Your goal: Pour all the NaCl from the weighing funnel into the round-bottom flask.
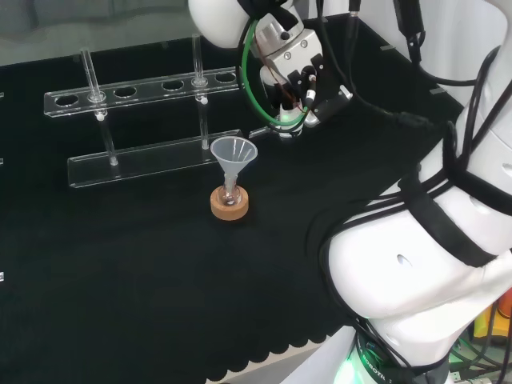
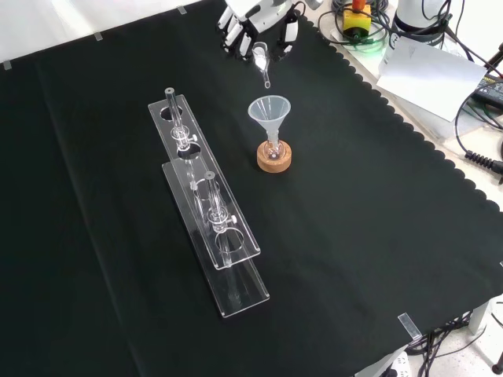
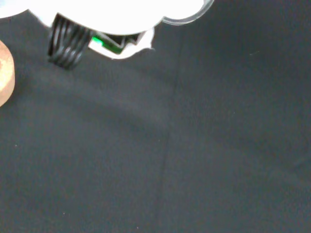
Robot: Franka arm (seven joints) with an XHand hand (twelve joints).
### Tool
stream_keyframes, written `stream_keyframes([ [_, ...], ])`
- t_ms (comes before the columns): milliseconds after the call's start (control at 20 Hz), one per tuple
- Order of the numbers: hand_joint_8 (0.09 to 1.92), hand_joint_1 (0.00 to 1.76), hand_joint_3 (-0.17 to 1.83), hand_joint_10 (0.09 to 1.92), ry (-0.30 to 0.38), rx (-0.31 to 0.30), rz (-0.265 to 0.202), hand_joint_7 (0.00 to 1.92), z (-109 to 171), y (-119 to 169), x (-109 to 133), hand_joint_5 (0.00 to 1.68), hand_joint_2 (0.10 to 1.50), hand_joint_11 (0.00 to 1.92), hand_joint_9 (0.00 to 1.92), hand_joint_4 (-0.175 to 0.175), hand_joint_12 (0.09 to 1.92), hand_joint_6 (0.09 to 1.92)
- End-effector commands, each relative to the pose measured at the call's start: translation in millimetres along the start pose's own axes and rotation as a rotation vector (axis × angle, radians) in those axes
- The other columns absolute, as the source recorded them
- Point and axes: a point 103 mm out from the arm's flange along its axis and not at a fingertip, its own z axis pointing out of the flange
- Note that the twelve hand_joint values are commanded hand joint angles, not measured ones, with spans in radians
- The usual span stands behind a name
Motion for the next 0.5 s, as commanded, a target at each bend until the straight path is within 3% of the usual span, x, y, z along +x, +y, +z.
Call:
stream_keyframes([
  [50, 0.61, 1.13, 0.76, 0.41, -0.053, 0.020, -0.006, 0.56, -1.9, 3.3, 7.6, 1.29, 0.59, 0.66, 0.93, 0.175, 1.17, 0.69],
  [500, 0.61, 1.13, 0.76, 0.41, -0.066, 0.022, -0.030, 0.56, 0.3, 4.8, 11.2, 1.29, 0.59, 0.66, 0.93, 0.175, 1.17, 0.70],
])
